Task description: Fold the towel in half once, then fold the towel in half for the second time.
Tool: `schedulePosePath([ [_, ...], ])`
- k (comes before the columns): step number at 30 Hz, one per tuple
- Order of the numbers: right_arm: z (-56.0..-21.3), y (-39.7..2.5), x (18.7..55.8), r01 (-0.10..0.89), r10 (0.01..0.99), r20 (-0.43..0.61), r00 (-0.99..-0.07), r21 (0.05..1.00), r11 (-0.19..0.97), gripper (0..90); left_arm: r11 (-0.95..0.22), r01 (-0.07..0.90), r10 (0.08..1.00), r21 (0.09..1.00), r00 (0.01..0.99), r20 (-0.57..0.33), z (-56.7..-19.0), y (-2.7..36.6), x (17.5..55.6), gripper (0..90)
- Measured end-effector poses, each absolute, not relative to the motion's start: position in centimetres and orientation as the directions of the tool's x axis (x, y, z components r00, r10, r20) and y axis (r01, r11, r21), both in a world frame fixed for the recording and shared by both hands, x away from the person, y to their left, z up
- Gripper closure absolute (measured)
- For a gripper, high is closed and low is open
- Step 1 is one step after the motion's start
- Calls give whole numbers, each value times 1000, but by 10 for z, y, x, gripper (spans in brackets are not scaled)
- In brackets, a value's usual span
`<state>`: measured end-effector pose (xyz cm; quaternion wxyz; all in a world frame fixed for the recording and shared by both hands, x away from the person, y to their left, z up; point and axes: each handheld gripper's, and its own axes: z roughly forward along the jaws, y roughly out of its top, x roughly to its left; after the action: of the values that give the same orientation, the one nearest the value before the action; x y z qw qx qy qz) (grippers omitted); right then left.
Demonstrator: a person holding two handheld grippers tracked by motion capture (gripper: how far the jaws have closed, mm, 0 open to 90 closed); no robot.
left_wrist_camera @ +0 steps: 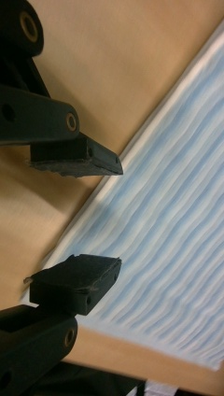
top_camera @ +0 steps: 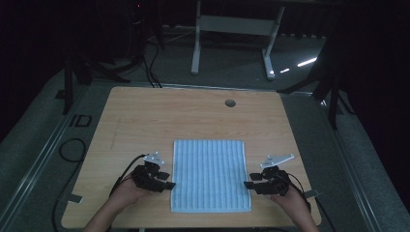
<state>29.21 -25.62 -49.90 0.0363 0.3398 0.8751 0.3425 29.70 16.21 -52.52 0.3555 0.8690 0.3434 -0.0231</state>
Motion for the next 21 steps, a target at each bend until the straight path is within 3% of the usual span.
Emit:
schedulePosePath([
  [4,-495,-254,303,560,626,142,-766,626,543,531,-522,601,615,605,757,-221,-523,165,310,452],
  [21,-486,-249,377,587,703,67,-708,608,534,503,-489,638,704,595,691,-162,-520,161,361,405],
])
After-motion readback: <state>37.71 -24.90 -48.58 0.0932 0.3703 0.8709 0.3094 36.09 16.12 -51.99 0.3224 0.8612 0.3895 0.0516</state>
